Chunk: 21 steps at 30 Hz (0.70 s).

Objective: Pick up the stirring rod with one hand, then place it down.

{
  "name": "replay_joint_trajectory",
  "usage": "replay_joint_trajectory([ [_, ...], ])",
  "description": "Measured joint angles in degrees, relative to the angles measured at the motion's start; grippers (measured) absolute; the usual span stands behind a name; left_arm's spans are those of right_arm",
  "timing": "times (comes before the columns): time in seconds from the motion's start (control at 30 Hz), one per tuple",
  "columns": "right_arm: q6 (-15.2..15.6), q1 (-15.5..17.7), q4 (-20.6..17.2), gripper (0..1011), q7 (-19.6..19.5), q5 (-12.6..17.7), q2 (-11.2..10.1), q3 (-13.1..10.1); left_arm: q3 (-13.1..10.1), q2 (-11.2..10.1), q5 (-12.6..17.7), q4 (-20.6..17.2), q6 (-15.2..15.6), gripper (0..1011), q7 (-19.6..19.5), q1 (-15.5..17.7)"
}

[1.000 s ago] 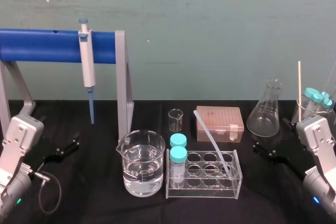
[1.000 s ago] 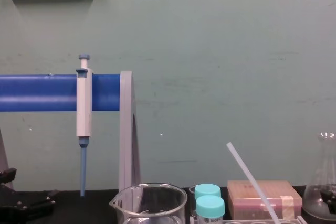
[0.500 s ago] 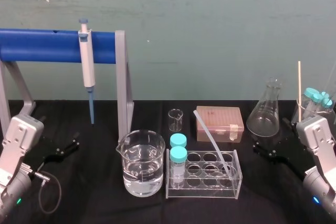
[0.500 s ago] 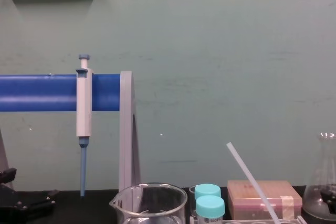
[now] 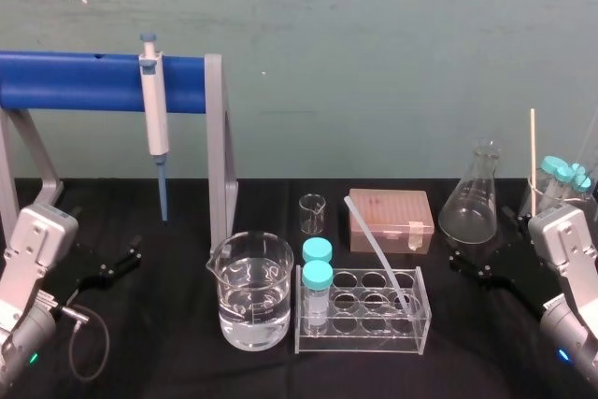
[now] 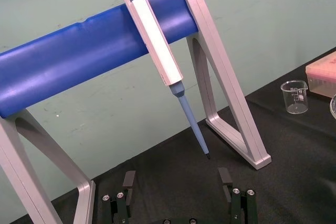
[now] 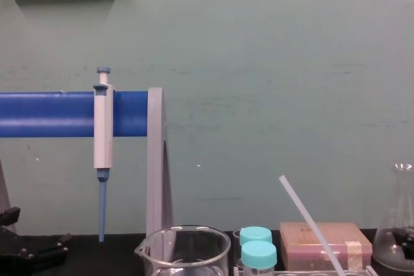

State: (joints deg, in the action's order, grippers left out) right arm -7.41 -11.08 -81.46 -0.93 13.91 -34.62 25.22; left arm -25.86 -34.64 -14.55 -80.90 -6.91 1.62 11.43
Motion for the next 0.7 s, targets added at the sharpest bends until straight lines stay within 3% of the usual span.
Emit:
replay_joint_trajectory([
  [0.37,-2.01,0.42,-2.37,1003,3.51,-2.51,-0.30,-0.16,0.00,0.00,0.00,0.00,0.00,1000,0.00,0.00],
  [0.7,-5.08,-1.70,-2.32,1003,10.74,-4.00,0.24,1.56,0.00,0.00,0.00,0.00,0.00,1000,0.00,0.00],
])
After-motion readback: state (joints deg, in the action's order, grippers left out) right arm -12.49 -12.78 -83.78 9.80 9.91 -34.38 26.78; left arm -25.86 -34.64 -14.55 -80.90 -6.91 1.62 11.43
